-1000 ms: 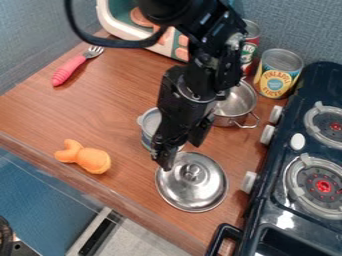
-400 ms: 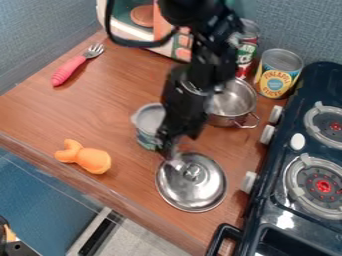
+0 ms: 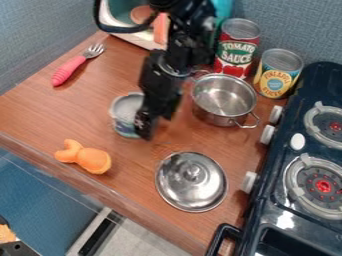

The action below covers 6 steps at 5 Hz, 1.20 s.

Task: Move the can to the left side of the table

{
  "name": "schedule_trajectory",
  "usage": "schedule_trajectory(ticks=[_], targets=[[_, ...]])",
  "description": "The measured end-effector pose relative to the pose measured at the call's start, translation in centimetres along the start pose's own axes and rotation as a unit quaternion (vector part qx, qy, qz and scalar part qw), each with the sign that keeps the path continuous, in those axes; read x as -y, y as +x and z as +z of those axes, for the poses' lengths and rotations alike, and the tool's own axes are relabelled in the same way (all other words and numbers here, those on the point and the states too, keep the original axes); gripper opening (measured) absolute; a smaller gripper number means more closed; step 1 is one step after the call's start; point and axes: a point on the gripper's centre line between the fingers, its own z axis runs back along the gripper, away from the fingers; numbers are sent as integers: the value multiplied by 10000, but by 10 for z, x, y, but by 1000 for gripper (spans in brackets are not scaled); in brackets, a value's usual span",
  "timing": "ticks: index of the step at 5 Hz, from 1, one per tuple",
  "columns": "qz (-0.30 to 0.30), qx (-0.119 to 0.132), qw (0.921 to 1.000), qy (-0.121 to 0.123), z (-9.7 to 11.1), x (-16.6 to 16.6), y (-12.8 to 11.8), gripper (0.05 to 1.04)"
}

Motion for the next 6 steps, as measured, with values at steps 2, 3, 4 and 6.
schedule_trajectory(ticks=[2,3,4,6], targets=[[890,315,9951,297,-16,-1,58,1001],[1382,453,9876,588,-27,-10,87,1001],[1899,474,9777,767,-34,-24,115,1001],[2196,128,9725,762,-23,-36,124,1001]])
